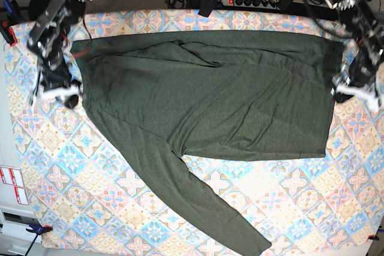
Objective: Fold the T-shirt properly
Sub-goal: 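Release the shirt and move both grippers to the shirt's side edges, then grasp the shirt's side edges near the hem with both grippers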
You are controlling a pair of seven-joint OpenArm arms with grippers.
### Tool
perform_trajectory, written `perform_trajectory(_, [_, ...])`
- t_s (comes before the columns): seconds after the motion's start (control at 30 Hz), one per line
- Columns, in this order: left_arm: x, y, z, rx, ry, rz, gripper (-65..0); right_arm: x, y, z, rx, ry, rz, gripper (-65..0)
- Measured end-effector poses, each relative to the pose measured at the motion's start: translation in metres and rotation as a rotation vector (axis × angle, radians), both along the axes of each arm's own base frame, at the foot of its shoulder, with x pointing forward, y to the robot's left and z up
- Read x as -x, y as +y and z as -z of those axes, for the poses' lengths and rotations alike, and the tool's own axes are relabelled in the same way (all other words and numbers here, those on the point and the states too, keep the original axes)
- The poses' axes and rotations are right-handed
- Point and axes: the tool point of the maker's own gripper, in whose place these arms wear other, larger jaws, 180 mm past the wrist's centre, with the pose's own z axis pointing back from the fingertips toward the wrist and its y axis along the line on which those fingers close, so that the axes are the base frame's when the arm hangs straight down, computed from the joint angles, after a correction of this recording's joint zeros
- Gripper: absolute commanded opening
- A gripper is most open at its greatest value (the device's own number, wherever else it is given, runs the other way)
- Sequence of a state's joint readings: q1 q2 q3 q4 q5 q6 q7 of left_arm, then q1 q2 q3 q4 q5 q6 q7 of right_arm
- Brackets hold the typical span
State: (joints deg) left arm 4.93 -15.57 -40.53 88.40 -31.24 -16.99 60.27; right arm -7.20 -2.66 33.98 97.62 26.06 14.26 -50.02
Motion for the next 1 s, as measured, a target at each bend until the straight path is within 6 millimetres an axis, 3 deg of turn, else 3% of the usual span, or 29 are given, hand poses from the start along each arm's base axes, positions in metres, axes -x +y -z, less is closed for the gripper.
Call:
perform_trajectory(0.17, [-0.050, 0.011, -0.008, 0.006, -0.044, -0.035, -35.0, -0.006, 0.023, 0.031, -0.061, 0.096, -0.050, -43.6])
perform_trajectory(0.27, [-0.067, 0.014, 0.004, 0.013, 0.010, -0.039, -35.0, -0.028, 0.035, 0.027, -0.078, 0.067, -0.079, -43.6])
perform_trajectory(0.33, [-0.089, 0.008, 0.003, -0.005, 0.001, 0.001, -35.0, -0.045, 0.047, 0.021, -0.098, 0.028, -0.112, -43.6])
perform_trajectory(0.43, [-0.121, -0.001, 0.000, -0.028, -0.058, 0.037, -35.0, -0.052, 0.062, 0.026, -0.116, 0.045, -0.149, -43.6])
perform_trajectory(0.63, [-0.137, -0.011, 0.031, -0.067, 0.004, 0.067, -35.0, -0.060, 0.074, 0.028, -0.121, 0.054, -0.185, -43.6])
perform_trajectory(0.8, [-0.163, -0.013, 0.034, -0.059, -0.047, 0.043, -35.0, -0.059, 0.075, 0.031, -0.126, 0.059, -0.185, -43.6])
perform_trajectory(1.0, [-0.159, -0.012, 0.048, -0.099, -0.002, 0.057, -35.0, -0.058, 0.075, 0.032, -0.125, 0.063, -0.185, -43.6])
